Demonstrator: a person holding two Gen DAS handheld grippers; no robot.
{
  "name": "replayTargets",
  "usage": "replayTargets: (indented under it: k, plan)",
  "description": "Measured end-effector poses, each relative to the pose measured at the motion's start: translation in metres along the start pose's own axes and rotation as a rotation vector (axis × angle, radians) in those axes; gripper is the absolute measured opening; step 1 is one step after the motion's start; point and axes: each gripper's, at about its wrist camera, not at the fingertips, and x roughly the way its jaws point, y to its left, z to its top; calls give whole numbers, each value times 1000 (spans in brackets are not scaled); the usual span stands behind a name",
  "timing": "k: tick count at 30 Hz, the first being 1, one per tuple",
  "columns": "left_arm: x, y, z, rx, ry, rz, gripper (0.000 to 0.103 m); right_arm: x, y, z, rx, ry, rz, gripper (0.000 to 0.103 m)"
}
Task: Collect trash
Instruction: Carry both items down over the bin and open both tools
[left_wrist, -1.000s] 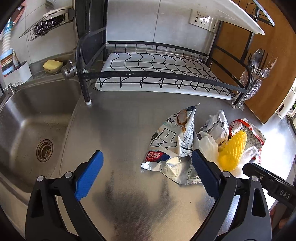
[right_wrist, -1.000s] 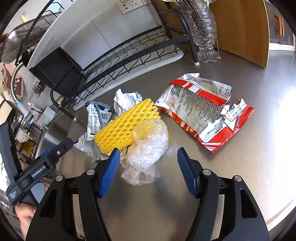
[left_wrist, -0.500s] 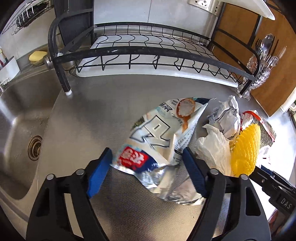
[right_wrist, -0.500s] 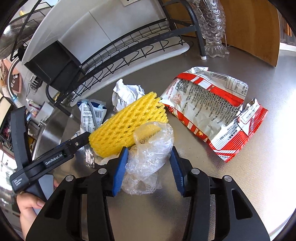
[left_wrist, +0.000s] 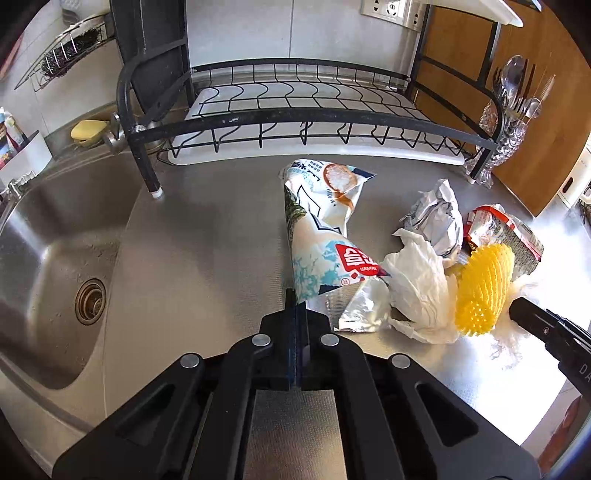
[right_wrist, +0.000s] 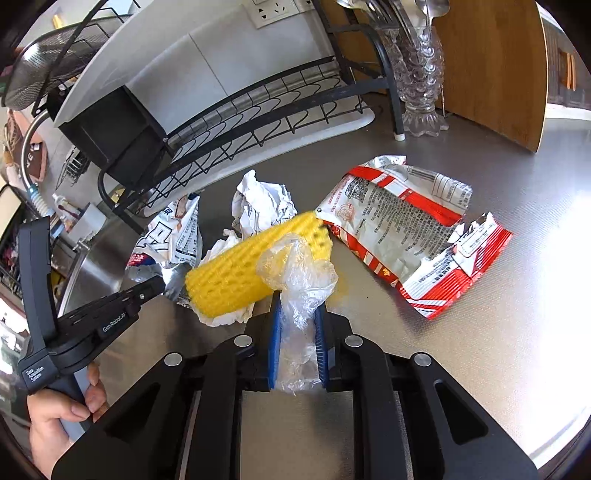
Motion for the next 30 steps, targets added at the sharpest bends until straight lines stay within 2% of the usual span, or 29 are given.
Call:
replayTargets:
  k: [7,15,23,30]
  plan:
    - [-66,-6,-15,21,-55,8,0,-56,11,-1,-15,-49,17,17]
    - [-156,-22,-51,52,-129,6,0,-130,28,-19,-44,-98,29,17]
    - [-215,-30,-121,51,-156,-31,0,-175,37,-67,-85,-94,0,17]
    - [-230,-35,-187,37,-163,-57,0,-168,25,-120,-62,-18,2,17]
